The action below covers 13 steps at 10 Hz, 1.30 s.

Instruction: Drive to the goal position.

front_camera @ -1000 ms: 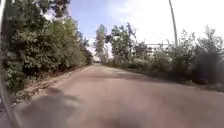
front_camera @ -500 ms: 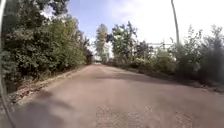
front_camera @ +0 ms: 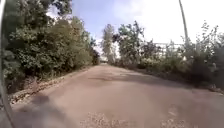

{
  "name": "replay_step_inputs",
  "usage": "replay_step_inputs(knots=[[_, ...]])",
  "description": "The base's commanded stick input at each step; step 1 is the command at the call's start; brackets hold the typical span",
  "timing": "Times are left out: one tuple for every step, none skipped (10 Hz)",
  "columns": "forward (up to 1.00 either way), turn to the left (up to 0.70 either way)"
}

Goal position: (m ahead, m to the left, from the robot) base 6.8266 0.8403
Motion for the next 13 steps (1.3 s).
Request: replay_step_inputs(knots=[[0.70, 0.00], [0.70, 0.00], [0.70, 0.00], [0.70, 0.00], [0.70, 0.00], [0.70, 0.00], [0.70, 0.00], [0.70, 0.01], [0.70, 0.07], [0.70, 0.21], [0.70, 0.28], [0.70, 0.29], [0.70, 0.24]])
